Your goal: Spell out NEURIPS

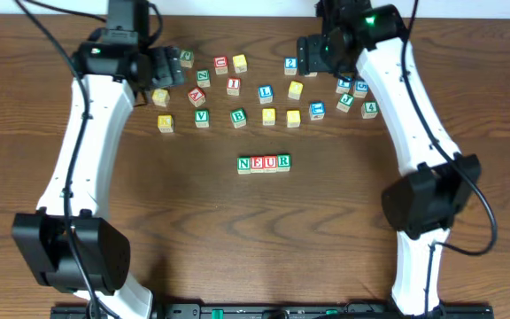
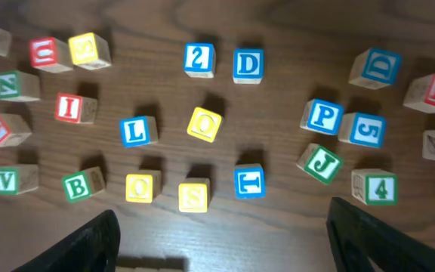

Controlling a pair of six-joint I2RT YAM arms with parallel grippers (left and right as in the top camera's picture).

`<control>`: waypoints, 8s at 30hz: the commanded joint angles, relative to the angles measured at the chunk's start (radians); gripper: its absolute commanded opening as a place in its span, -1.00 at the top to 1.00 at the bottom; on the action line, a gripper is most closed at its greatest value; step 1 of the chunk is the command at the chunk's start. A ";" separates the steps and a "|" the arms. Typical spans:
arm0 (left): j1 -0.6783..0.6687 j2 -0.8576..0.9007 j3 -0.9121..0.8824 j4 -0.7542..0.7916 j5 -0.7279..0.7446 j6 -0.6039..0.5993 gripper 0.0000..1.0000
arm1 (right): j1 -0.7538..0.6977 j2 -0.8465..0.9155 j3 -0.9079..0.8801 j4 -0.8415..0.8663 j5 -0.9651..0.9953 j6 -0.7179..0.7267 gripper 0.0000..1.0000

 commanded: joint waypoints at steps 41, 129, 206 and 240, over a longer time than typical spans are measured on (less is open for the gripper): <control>0.093 0.003 -0.012 -0.039 -0.019 0.009 -0.96 | -0.301 0.021 0.044 -0.206 0.003 0.040 -0.65; -0.239 0.599 0.418 0.092 0.064 0.019 -0.64 | -0.299 0.022 0.018 -0.241 -0.036 -0.100 -0.91; -0.248 0.707 0.400 0.171 0.063 0.017 0.32 | -0.296 0.022 0.018 -0.239 -0.014 -0.100 -0.97; -0.468 0.375 0.402 -0.267 0.072 -0.177 0.38 | -0.415 0.022 0.018 -0.225 -0.006 -0.091 -0.97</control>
